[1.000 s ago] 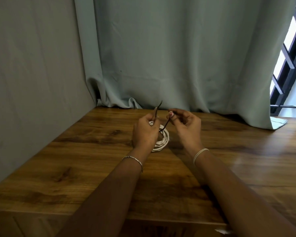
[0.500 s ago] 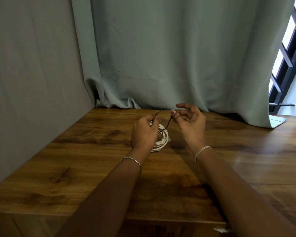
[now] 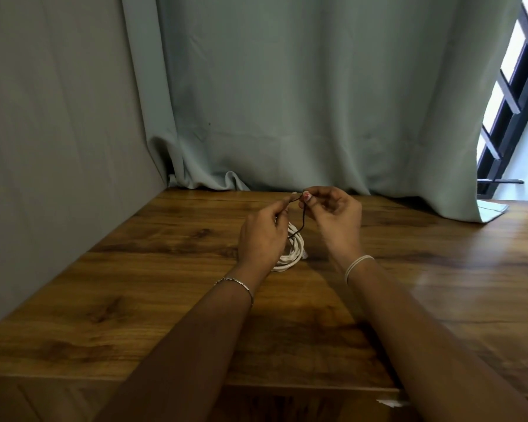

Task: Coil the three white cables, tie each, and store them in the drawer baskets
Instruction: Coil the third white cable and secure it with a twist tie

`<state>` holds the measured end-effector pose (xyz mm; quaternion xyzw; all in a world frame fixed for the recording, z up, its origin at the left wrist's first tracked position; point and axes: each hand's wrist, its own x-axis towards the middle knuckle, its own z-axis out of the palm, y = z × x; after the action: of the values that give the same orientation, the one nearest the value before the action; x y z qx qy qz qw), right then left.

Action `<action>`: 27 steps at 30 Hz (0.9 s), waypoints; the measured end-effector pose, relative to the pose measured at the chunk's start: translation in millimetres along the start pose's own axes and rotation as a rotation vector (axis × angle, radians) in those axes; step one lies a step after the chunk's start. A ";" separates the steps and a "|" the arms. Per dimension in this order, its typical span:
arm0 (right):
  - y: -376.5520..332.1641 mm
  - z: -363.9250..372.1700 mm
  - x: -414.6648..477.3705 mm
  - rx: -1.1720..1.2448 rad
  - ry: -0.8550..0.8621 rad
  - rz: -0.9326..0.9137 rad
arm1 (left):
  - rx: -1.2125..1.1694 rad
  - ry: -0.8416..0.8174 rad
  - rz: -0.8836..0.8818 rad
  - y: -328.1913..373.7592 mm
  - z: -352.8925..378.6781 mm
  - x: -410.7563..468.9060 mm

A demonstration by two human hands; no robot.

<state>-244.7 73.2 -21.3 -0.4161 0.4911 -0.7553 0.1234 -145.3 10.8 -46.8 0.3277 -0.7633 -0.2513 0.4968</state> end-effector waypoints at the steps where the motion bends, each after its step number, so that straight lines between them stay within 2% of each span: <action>1: 0.4 -0.1 0.8 0.006 0.014 -0.001 | 0.006 -0.003 0.001 0.1 -0.1 0.3; 4: 1.6 -1.0 1.7 -0.009 0.044 -0.015 | 0.012 -0.006 0.001 0.1 0.0 0.6; 16: 8.4 0.1 1.7 -0.206 -0.011 -0.092 | 0.000 0.023 -0.057 0.5 -1.2 1.7; 22: 8.6 -0.4 2.5 -0.345 0.008 -0.188 | 0.020 0.009 -0.054 4.1 -2.5 -0.1; 27: 9.1 -2.2 2.9 -0.375 -0.019 -0.172 | 0.010 0.021 -0.064 6.0 -3.9 -0.1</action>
<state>-250.2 68.4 -27.9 -0.4795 0.5846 -0.6542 -0.0166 -143.3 14.5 -41.1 0.3570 -0.7483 -0.2599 0.4950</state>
